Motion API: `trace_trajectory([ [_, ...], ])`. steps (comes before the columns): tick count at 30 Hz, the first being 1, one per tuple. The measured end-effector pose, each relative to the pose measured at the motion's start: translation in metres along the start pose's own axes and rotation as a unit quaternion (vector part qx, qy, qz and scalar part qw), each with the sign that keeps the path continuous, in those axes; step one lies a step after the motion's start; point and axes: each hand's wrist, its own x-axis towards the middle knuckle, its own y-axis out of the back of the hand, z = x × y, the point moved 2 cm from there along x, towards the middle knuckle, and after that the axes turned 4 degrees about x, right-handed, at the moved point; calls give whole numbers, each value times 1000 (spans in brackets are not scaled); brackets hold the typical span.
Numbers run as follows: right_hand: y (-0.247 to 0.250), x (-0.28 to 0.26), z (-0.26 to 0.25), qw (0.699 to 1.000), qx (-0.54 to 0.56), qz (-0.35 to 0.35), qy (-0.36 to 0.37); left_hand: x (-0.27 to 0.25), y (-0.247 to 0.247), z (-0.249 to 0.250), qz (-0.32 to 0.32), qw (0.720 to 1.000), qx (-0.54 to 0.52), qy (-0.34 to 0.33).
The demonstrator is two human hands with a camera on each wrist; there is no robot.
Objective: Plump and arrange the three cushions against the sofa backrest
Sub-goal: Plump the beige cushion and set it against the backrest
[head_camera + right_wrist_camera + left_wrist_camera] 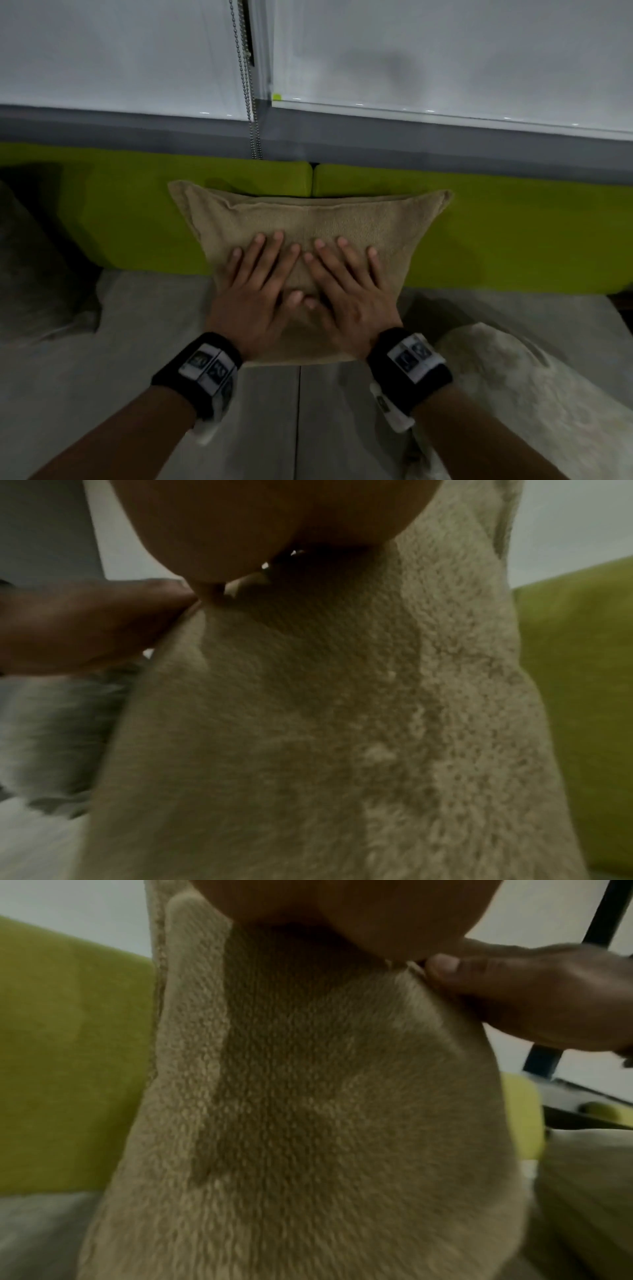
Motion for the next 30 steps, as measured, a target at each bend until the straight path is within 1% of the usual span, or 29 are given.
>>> trace_trajectory([
  [2,4,25,19,997,-11,-29,-68,23,-1,-8,-19,998,29,43],
  [3,6,35,28,995,-9,-35,-90,33,-1,-15,-28,997,30,64],
  [6,11,52,47,992,-16,-43,-119,51,-5,-34,-38,994,20,95],
  [8,12,59,61,987,-7,-61,-151,56,-8,-43,-56,992,27,108],
  [10,12,63,73,980,5,-75,-183,63,-10,-54,-69,988,19,134],
  [13,17,68,87,974,-10,-100,-201,69,-10,-69,-52,983,46,173],
  [14,19,69,94,969,-12,-115,-219,69,-10,-73,-54,980,53,184],
  [16,27,63,115,946,-2,-156,-285,63,-7,-78,-62,976,51,202],
  [17,32,55,128,930,10,-166,-327,59,-5,-80,-38,977,43,203],
  [18,37,45,142,918,30,-160,-362,54,-2,-83,13,979,25,203],
  [19,41,31,154,912,64,-125,-385,47,6,-83,75,974,-12,211],
  [20,44,15,161,909,124,-65,-393,39,9,-88,137,961,-64,231],
  [21,47,0,163,894,215,2,-393,30,10,-94,178,938,-137,263],
  [22,47,-15,159,862,322,50,-387,19,7,-100,180,904,-233,309],
  [23,45,-29,150,812,433,75,-384,9,3,-100,151,853,-355,352],
  [24,40,-41,138,755,528,72,-382,-1,-4,-101,120,787,-473,378],
  [25,34,-48,128,717,585,49,-376,-9,-10,-97,80,746,-539,383],
  [26,27,-51,121,707,607,19,-363,-15,-15,-89,39,748,-550,369],
  [27,19,-52,114,713,605,-13,-354,-21,-18,-81,3,779,-528,339],
  [28,11,-52,109,725,592,-34,-350,-23,-23,-75,-19,814,-493,307],
  [29,5,-52,106,731,578,-42,-361,-24,-22,-67,-22,835,-467,289],
  [30,3,-51,104,725,576,-36,-375,-24,-26,-66,-8,846,-449,287],
])
